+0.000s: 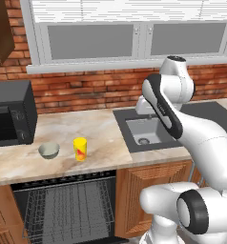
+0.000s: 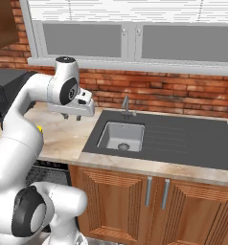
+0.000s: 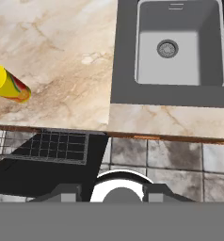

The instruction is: Pick up the cup and bowl from the counter, place them in the dishwasher, and close the dishwasher door.

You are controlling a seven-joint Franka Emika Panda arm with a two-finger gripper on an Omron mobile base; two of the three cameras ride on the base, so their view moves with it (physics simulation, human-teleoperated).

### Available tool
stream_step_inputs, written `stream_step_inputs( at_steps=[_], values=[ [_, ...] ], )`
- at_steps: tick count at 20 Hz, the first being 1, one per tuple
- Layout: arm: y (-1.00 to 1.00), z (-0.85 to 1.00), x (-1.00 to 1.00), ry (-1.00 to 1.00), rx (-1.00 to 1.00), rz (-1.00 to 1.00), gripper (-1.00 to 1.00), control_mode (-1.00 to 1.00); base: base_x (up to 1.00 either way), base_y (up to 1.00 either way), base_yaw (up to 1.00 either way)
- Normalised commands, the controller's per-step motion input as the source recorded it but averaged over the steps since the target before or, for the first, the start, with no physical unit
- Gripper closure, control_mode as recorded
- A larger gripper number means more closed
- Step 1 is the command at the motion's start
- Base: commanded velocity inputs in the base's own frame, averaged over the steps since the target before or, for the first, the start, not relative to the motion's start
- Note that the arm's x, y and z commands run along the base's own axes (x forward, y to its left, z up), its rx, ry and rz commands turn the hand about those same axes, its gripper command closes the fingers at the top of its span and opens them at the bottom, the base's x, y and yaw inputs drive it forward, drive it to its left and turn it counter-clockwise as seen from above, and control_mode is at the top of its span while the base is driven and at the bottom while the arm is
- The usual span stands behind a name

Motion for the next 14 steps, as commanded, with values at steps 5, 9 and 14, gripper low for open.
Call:
stream_step_inputs(
  at_steps=[5,9,14],
  values=[
    [0.11,-0.04,0.0,0.0,0.0,0.0,-1.0,-1.0,0.0,0.0,0.0],
    [0.21,-0.12,0.0,0.0,0.0,0.0,-1.0,-1.0,0.0,0.0,0.0],
    [0.28,-0.15,0.0,0.0,0.0,0.0,-1.0,-1.0,0.0,0.0,0.0]
  ],
)
